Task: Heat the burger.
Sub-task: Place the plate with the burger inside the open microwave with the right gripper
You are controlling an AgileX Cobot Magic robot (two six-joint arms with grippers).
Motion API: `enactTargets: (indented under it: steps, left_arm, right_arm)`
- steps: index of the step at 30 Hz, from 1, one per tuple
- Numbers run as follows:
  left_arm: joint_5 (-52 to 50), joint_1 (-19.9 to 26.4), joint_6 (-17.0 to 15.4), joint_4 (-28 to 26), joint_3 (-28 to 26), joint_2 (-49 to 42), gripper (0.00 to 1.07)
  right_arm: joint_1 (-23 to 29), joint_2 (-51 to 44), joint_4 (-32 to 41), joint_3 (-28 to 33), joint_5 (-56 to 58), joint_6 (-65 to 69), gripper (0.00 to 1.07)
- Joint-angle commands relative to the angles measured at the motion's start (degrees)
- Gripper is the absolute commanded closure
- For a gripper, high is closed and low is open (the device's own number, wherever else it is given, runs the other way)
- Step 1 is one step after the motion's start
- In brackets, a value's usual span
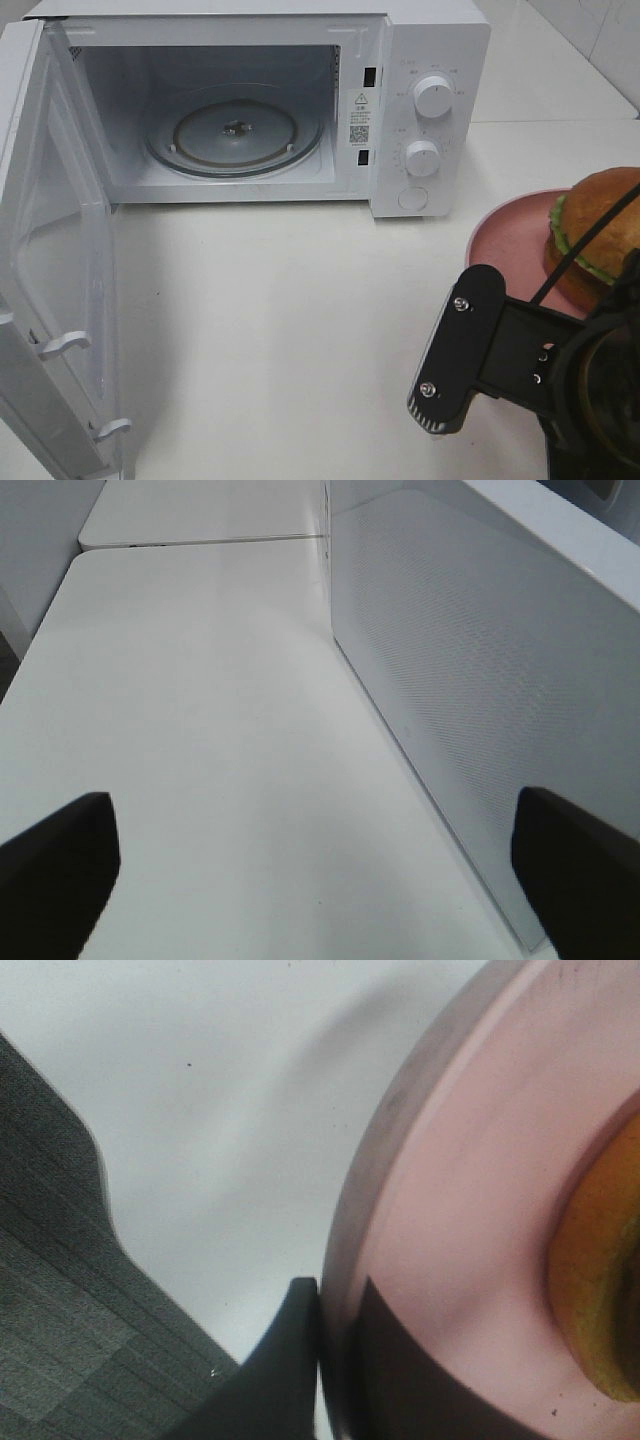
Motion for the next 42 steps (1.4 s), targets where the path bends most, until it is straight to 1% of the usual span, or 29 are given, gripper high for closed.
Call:
enactTargets:
  steps: [1, 6, 15, 24, 30, 37, 39, 42]
  left_arm:
    - [-0.23, -0.34, -0.06, -0.34, 0.11, -1.15, 0.07]
    - [-0.23, -0.34, -0.06, -0.34, 0.11, -1.15, 0.07]
    - [-0.23, -0.34, -0.06, -0.34, 0.11, -1.15, 0.07]
    - [-0.23, -0.34, -0.06, -0.34, 0.11, -1.15, 0.07]
    - [-0.23, -0.34, -0.06, -0.34, 0.11, -1.15, 0.07]
    - [-0.23, -0.34, -0.06, -0.34, 0.11, -1.15, 0.07]
    - [-0.23, -0.34, -0.06, -0.34, 0.11, -1.15, 0.07]
    - [-0.23, -0.34, -0.06, -0.34, 0.11, -1.15, 0.07]
  right_arm:
    - [0.11, -0.57, -4.93, 0.11, 0.57, -2.46, 1.07]
    - [0.11, -0.57, -6.3, 0.0, -1.72, -5.79, 1.07]
    - [0.11, -0.57, -6.3, 0.0, -7.16, -17.48, 1.07]
    - [0.11, -0.57, -6.36, 0.0, -10.89, -19.65, 1.07]
    - [0.11, -0.57, -6.59, 0.0, -15.81, -27.9, 1.07]
    - [0.11, -0.57, -7.79, 0.0, -17.93, -32.54, 1.07]
    - [-0.11, -0.57, -9.28, 0.0, -21.2, -35.75, 1.07]
    - [-0.11, -0.57, -9.28, 0.0, -22.98, -37.53, 1.07]
